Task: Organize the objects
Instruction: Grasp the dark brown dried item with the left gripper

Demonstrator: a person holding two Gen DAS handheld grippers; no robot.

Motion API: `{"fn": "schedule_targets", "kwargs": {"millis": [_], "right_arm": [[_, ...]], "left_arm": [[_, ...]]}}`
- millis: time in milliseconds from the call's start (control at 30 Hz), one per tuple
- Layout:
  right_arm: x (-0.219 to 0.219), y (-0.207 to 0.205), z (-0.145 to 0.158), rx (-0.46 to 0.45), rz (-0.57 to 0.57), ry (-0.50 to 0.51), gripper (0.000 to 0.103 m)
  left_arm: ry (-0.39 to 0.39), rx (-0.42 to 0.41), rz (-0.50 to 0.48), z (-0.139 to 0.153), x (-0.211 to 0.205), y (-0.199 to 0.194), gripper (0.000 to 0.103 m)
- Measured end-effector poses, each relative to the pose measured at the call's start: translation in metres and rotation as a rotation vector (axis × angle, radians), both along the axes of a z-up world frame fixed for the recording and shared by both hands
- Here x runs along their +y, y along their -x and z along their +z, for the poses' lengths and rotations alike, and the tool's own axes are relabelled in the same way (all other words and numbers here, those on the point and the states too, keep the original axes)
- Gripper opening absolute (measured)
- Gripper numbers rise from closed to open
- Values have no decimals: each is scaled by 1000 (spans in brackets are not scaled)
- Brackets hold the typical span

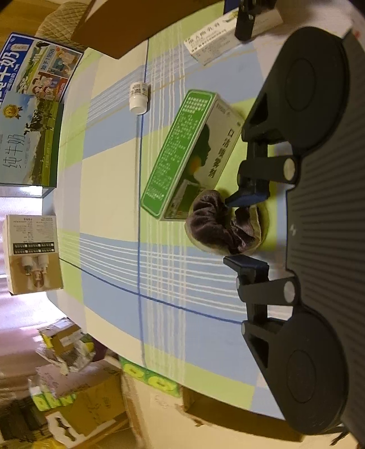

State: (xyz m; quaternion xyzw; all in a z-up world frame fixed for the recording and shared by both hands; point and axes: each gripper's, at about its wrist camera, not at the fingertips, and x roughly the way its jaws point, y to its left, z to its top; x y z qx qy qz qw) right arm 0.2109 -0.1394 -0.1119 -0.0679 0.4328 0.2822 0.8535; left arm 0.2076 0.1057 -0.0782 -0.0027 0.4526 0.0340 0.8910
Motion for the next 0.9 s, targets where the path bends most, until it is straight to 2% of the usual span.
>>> {"fn": "schedule_targets", "kwargs": {"millis": [167,333,567,733,900], "right_arm": [[1,5,1,-8,18,17,36],[3,18,3,11,47,48,36],[-1,28,4,31,34,55,36],[0,27,4,25,34,46,38],[0,24,4,36,33,16,46]], "left_arm": [[21,46,9,0,-8,15,25],[78,82,-41,-3,-22,28,15],[139,114,-115,1,-38,52,17],[91,55,-133,8,-38,56,55],[57,-33,-151,11,-39,42,68]]}}
